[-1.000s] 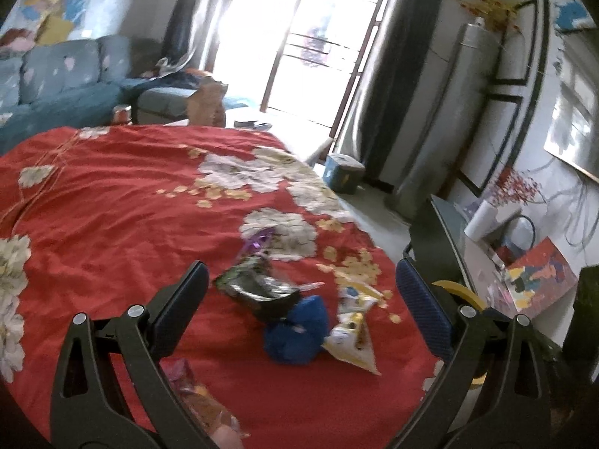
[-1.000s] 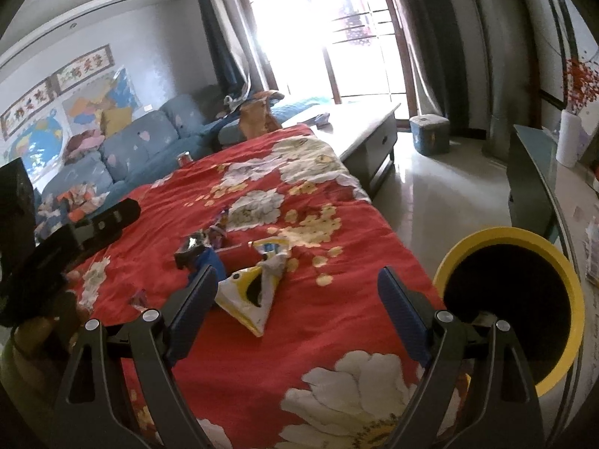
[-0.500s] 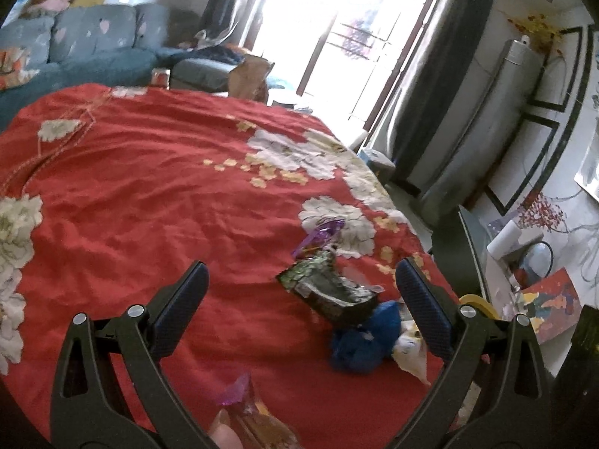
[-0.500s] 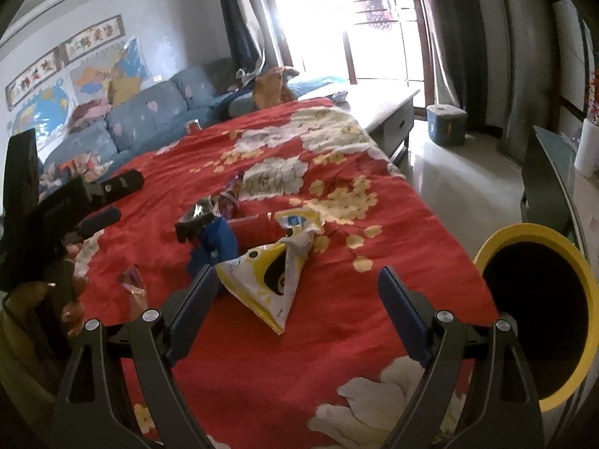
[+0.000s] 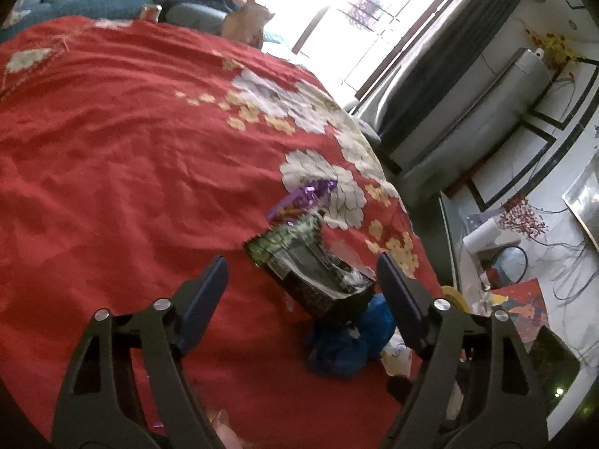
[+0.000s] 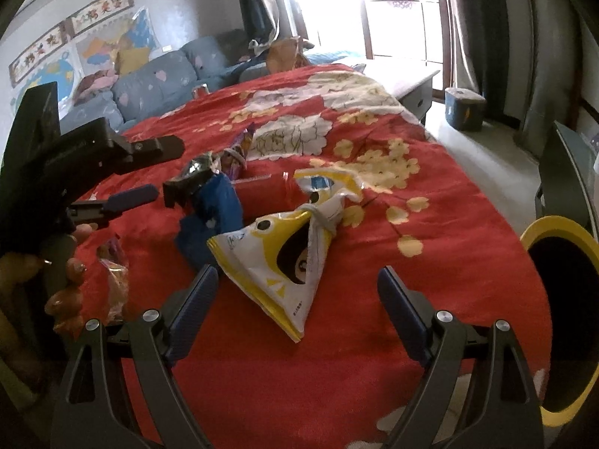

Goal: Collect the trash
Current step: 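Grasp the green snack wrapper with the left tool while the right tool grasps the yellow-white bag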

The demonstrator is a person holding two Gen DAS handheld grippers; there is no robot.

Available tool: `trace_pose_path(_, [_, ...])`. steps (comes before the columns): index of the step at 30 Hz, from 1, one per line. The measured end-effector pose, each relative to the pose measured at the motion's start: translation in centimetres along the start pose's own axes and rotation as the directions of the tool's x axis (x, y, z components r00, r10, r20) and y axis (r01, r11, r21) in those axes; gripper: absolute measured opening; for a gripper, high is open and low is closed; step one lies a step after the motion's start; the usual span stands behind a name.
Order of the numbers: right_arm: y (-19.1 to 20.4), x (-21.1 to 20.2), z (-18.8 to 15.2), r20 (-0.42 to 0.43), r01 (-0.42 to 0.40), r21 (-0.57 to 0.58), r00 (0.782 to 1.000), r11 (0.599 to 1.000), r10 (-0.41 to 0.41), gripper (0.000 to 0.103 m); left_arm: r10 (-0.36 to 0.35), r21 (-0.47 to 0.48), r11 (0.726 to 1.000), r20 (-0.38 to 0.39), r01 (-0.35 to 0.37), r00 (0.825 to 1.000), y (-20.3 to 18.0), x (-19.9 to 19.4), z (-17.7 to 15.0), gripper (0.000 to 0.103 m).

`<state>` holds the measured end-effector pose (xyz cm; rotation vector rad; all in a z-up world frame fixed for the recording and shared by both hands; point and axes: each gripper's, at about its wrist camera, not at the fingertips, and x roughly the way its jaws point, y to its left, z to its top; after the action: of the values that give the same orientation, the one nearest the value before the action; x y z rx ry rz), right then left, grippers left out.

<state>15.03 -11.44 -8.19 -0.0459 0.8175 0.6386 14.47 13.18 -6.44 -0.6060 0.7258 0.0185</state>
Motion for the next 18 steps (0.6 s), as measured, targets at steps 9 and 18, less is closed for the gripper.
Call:
trace_pose_path(9, [-0.21,0.56,-0.46,-0.015,-0.029,-0.004,0.999,1.0,0.029,0.059,-0.014,-0.005,1.0,-0.034,0.013,0.999,-0.03,0.96,-0.75,0.046])
trace_pose_path(18, [-1.03,-0.17,-0.81,-0.01,-0.058,0.02,0.998,0.998,0.058,0.033,-0.035,-0.02,0.999,-0.015,0.035,0.999,0.42,0.19,-0.82,0.028])
